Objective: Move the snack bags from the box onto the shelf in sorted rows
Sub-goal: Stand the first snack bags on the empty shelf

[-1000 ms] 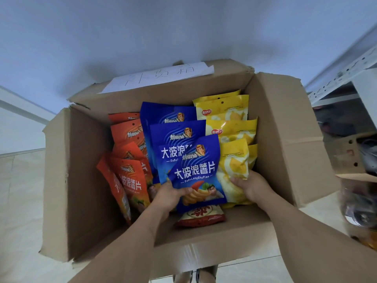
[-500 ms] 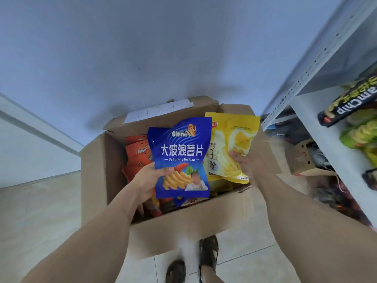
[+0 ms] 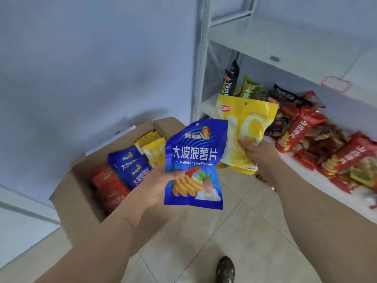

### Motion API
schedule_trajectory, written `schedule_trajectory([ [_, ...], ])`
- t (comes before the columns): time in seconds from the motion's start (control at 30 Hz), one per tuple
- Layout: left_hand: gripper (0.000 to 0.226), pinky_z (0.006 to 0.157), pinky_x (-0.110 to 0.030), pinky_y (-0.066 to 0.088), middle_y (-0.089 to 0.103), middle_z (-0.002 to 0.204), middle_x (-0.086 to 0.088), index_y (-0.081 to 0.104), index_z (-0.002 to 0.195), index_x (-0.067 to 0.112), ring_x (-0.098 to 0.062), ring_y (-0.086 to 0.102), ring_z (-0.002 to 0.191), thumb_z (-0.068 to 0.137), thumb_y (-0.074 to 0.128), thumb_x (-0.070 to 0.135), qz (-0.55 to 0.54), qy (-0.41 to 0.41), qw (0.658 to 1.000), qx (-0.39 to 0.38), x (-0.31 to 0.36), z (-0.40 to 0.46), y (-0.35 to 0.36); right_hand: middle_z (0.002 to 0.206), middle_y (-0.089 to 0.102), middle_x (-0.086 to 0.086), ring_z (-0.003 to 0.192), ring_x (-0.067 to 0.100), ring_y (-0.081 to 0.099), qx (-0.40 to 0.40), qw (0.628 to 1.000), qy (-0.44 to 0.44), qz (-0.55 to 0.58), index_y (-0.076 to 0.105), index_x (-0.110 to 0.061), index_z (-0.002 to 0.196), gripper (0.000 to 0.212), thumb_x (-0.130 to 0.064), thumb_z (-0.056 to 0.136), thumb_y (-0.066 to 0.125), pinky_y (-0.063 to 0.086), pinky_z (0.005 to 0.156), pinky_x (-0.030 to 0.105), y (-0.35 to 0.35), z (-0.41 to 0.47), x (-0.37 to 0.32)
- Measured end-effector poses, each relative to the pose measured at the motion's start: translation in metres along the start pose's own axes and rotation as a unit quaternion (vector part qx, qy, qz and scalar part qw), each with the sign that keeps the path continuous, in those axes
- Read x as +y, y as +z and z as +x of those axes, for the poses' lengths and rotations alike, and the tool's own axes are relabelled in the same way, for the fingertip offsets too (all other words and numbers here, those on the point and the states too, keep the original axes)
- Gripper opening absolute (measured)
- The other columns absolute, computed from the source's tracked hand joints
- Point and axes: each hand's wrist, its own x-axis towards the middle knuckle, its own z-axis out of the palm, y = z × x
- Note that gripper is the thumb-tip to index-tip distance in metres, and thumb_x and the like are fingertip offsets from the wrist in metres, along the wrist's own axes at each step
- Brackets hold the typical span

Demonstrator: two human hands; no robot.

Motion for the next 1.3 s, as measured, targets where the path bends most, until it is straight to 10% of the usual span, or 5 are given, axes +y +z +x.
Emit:
schedule_trajectory([
  [0.23,0.031,0.102,-0.054,0.051,0.07,0.121,-0.02,0.07,0.117,0.012,-0.037,0.067,0.11,0.085,0.074,0.013,0.041,0.02,0.988,-0.146,0.035,0.0,0.133,0.109,0.076,-0.002,0.103,0.026,0.071,0.13,0.991,-0.009,0.018,0.073,-0.025,0.103,0.069,-0.064,0.049,0.089,0.053,0.099,0.05,-0.169,-0.065,-0.019],
  [0.4,0.032,0.099,-0.049,0.053,0.071,0.121,-0.018,0.069,0.117,0.01,-0.035,0.068,0.109,0.086,0.068,0.015,0.083,0.038,0.97,-0.225,0.055,0.019,0.257,0.103,0.075,-0.001,0.097,0.024,0.071,0.202,0.978,-0.043,0.011,0.07,-0.025,0.095,0.02,-0.039,0.082,0.078,0.054,0.097,0.046,-0.293,-0.105,-0.041],
  [1.3,0.023,0.09,-0.043,0.058,0.076,0.111,-0.013,0.069,0.113,0.009,-0.028,0.072,0.098,0.091,0.067,0.013,0.144,0.101,0.937,-0.301,0.162,0.272,0.761,0.116,0.073,0.0,0.103,0.026,0.07,0.296,0.949,-0.102,0.041,0.065,-0.02,0.126,0.065,-0.054,0.073,0.08,0.056,0.094,0.049,-0.767,0.09,-0.129],
])
